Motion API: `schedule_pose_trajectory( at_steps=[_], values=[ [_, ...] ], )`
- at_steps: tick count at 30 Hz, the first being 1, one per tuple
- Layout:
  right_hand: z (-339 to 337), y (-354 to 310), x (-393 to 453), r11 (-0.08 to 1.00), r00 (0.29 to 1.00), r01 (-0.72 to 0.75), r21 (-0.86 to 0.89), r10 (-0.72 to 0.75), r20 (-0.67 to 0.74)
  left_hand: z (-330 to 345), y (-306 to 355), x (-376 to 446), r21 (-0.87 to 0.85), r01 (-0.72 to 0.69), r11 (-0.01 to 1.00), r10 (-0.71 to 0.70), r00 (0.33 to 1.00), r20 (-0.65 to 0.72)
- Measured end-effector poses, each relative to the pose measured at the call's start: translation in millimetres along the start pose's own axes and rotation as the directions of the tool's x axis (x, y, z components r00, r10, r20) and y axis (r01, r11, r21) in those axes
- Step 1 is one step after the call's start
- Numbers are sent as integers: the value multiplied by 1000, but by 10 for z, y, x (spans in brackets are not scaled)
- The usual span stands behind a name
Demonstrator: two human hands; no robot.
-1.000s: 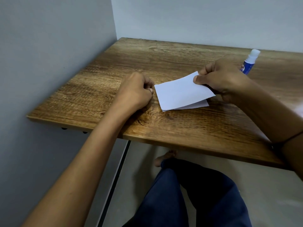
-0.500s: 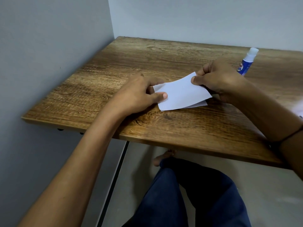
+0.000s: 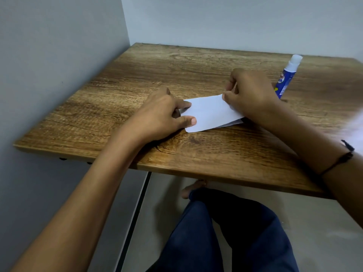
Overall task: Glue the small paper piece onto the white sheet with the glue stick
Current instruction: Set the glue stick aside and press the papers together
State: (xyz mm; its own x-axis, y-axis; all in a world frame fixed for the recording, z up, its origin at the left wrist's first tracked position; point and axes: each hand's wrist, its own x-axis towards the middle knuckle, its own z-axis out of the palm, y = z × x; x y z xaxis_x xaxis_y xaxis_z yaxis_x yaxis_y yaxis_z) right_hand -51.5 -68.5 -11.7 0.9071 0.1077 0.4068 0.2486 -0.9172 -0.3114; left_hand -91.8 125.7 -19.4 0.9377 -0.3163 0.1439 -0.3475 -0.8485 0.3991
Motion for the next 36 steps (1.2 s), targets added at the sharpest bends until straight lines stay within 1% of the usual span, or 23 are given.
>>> schedule_pose_trajectory(
  at_steps=[5,7,10,12,14,16,18,20,24,27,31,34,36],
  values=[
    [-3,62,-24,985,999,43,-167,-45,-10,19,3,-14,14,2,1000,-1,1000,-18],
    [1,-1,-65,983,994,99,-154,-106,-34,15,10,-18,14,4,1000,-4,1000,-18],
    [42,-189,-200,953,952,302,-40,-303,-46,23,28,-25,22,17,1000,-16,999,-30],
    [82,-318,-294,916,917,397,61,-398,11,39,46,-36,21,27,999,-26,999,-47],
    [130,-393,-342,899,893,405,168,-428,139,54,64,-39,38,31,999,-29,998,-57],
    [173,-404,-353,888,846,398,230,-453,282,61,66,-36,64,28,998,-25,998,-50],
    [197,-380,-349,902,802,396,172,-432,413,63,57,-28,64,24,998,-22,999,-40],
    [205,-343,-337,912,780,396,104,-394,486,63,53,-20,56,24,998,-22,999,-38],
    [214,-237,-262,918,777,396,-3,-332,535,63,53,-17,66,25,997,-22,999,-50],
    [196,-124,-149,939,773,341,-30,-262,578,71,43,-26,64,20,998,-15,998,-68],
    [195,80,15,959,810,264,-106,-160,565,97,26,-19,67,16,998,-11,997,-80],
    [226,157,106,964,828,227,-138,-116,548,108,22,-13,84,13,996,-5,996,-93],
    [229,168,140,978,871,168,-120,-91,484,123,29,-13,94,10,996,0,994,-106]
  ],
)
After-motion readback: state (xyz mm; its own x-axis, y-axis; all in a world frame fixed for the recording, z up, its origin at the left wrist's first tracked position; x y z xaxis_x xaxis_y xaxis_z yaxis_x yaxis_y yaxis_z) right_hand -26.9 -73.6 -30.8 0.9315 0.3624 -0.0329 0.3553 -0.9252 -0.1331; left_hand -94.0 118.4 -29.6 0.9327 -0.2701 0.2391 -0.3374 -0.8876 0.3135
